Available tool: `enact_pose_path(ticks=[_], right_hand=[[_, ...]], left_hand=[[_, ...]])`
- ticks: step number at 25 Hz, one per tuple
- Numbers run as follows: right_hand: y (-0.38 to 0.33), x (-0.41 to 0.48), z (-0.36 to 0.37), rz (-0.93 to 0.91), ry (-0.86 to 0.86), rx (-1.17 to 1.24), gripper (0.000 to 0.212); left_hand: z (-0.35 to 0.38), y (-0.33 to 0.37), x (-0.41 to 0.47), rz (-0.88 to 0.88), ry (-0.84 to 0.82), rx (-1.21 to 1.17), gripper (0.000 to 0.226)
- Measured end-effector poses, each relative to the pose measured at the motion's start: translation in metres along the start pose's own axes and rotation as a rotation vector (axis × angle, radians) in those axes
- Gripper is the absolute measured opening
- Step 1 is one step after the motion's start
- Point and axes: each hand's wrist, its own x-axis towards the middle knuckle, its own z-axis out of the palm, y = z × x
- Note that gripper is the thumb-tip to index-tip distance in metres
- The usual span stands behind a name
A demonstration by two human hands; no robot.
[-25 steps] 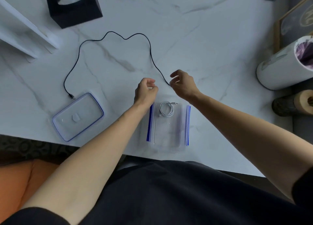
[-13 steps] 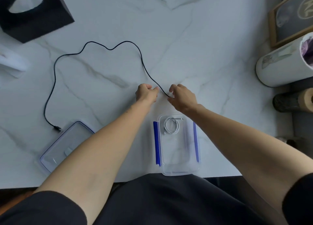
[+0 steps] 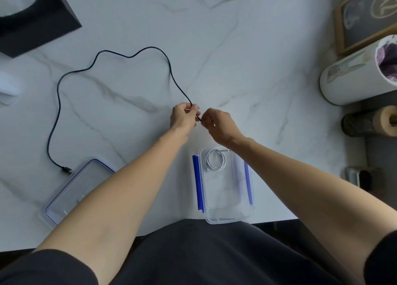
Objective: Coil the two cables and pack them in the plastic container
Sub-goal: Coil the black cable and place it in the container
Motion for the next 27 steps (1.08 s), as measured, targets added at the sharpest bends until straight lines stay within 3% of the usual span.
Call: enact_pose_path(ticks=[6,12,16,19,27], right_hand=[[-0.016,-0.013,-0.034,-0.138,0.221,0.173,0.020],[-0.046,-0.030,-0.074,-0.521,0.195,-0.171,0.040],[-0.065,-0.053,-0.085,-0.681,0.169,-0.304,0.030],[-0.078,-0.076,-0.092,-0.791,0.199,-0.291,0.026],[-0.117,-0.122,-0.094,-0.818,0.289,-0.100,0.026]], left_hand=[[-0.027,0.016,-0.041,0.200,-0.003,0.073,0.022],[-0.060,0.035,-0.110,0.360,-0.252,0.158,0.026],[-0.076,0.045,-0.161,0.432,-0.355,0.162,0.030],[-0.086,0.051,-0.199,0.482,-0.336,0.119,0.031],[-0.109,0.022,-0.278,0.493,-0.235,-0.051,0.029]])
